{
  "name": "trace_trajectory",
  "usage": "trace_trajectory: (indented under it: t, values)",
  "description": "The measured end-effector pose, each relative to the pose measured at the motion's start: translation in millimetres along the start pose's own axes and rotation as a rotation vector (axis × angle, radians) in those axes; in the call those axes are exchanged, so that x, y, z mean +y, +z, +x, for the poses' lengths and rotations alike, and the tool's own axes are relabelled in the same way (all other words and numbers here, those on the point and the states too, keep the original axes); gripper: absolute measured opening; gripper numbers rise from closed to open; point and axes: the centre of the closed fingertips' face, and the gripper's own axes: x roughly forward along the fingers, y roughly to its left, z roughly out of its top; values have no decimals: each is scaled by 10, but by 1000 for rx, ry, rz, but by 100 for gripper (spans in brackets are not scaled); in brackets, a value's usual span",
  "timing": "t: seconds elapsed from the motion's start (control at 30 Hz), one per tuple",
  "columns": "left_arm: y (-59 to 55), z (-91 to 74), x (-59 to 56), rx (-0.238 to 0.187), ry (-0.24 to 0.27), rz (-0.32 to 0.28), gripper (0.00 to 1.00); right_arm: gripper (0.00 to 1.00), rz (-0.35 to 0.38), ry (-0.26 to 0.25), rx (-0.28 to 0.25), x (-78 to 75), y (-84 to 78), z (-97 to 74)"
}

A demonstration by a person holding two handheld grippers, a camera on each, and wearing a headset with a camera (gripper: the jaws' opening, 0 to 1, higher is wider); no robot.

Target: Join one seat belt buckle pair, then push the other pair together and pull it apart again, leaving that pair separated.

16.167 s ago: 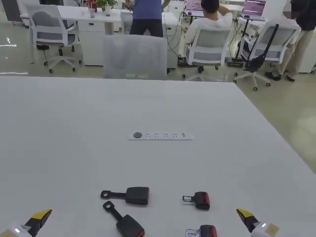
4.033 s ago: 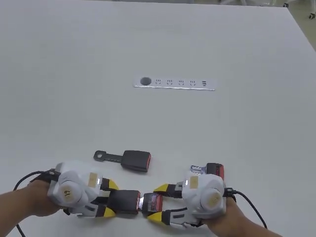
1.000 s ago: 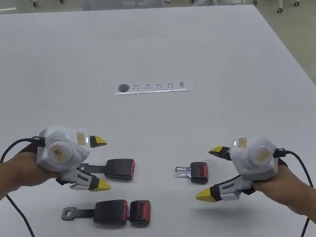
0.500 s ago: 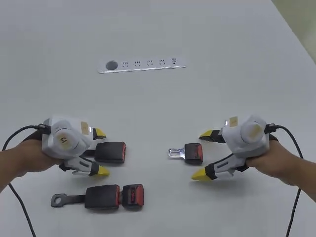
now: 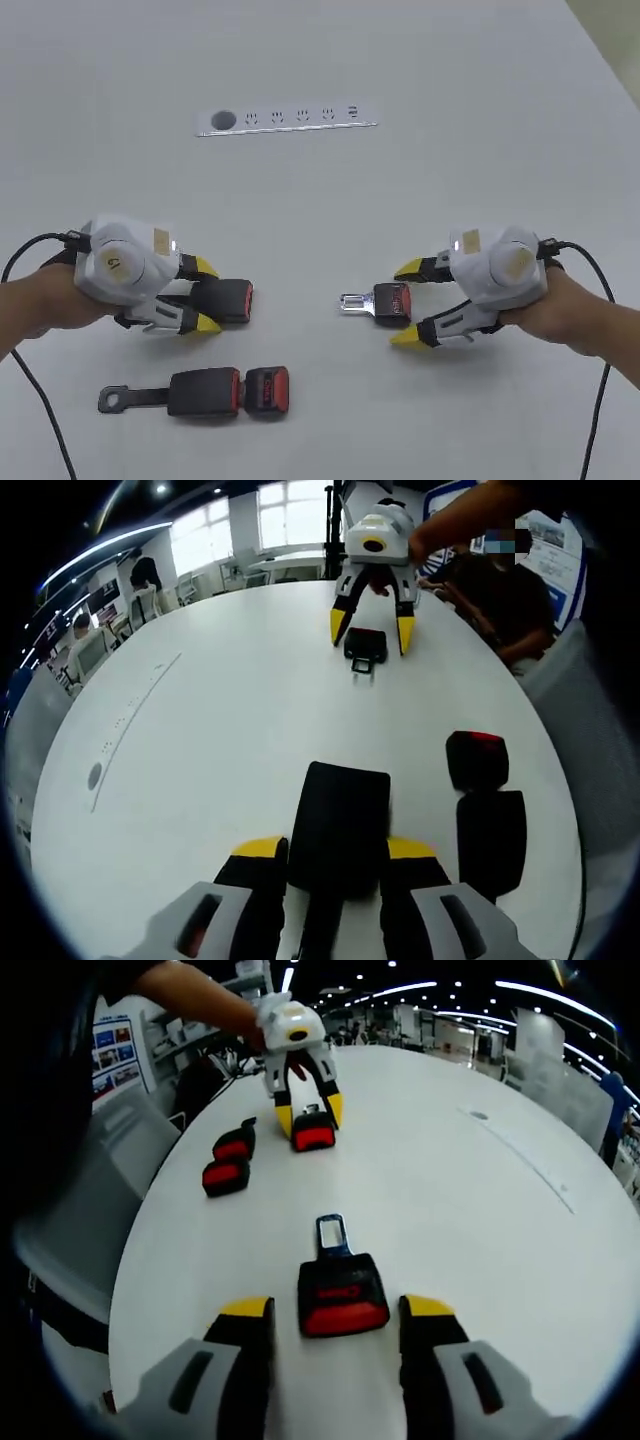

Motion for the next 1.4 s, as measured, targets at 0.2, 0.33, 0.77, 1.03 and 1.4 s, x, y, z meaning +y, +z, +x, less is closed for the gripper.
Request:
trace_trajectory:
  t: [0.2, 0.33, 0.77, 1.03, 1.4]
  values:
    - [-3, 1, 9, -8, 0, 3, 36, 37, -35, -9, -9, -58, 7, -7]
    - [-1, 2, 8, 2, -6, 18, 35, 36, -38, -2, -20, -51, 24, -13]
    - [-11, 4, 1, 10, -15, 33, 35, 35, -33, 3, -69, -37, 96, 27]
    - [-13, 5, 1, 13, -13, 25, 35, 35, -32, 10, -100, -30, 223, 166]
    - [-21, 7, 4, 23, -14, 26, 35, 35, -34, 20, -144, -17, 501, 438]
